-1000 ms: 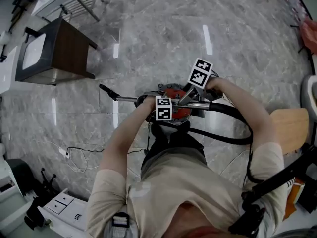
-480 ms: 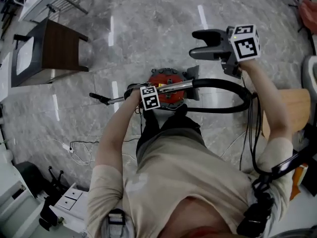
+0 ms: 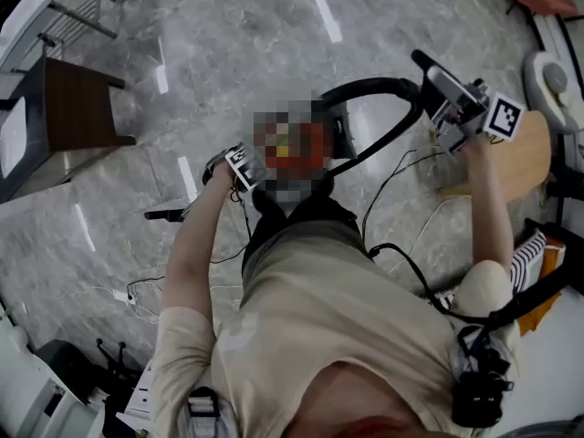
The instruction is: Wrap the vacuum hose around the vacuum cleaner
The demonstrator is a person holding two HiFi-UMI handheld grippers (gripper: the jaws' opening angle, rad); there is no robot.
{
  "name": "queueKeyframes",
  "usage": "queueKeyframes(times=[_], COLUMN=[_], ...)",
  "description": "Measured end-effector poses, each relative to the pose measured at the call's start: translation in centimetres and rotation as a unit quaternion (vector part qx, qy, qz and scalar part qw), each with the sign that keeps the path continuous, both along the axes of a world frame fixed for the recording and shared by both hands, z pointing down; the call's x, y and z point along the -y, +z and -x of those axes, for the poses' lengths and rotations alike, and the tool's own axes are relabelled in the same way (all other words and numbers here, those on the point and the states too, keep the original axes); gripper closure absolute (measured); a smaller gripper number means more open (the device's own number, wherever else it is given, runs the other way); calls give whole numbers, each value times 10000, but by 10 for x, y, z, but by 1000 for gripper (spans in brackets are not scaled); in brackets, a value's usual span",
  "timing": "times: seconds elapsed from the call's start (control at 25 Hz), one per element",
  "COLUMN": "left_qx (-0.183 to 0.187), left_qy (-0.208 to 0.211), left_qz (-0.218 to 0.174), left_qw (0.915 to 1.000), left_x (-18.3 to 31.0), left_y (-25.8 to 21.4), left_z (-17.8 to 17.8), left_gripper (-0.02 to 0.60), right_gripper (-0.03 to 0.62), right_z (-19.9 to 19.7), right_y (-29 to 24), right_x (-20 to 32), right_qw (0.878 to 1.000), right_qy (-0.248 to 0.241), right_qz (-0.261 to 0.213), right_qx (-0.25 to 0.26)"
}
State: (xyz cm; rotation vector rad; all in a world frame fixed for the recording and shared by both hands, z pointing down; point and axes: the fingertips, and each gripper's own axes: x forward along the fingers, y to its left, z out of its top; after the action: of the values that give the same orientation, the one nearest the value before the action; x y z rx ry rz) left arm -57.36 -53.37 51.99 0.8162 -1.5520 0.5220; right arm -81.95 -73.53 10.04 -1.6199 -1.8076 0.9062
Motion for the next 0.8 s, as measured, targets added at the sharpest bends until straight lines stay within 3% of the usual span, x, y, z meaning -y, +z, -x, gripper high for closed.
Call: queueKeyframes(times=[0.16, 0.4, 0.6, 0.8], left_qx=[72, 350, 612, 922], left_qy=[-392, -681, -915, -1209], left_qz=[-126, -187, 6, 391], left_qw=[9991, 9969, 9939, 9876], left_x=[-24, -55, -115, -166], left_y=[-5, -1, -2, -18], left_z=[-4, -21, -25, -33], left_gripper=[469, 469, 469, 469], right_gripper=[155, 155, 155, 155], right_z=[-40, -136, -206, -243], right_y=[23, 86, 134, 146], right_x=[-18, -52, -101, -137], right_qw=[9997, 9943, 9909, 9888], right_qy=[199, 250, -66, -270], right_qz=[-62, 32, -548, -512], right_qx=[-139, -1035, -1229, -1375])
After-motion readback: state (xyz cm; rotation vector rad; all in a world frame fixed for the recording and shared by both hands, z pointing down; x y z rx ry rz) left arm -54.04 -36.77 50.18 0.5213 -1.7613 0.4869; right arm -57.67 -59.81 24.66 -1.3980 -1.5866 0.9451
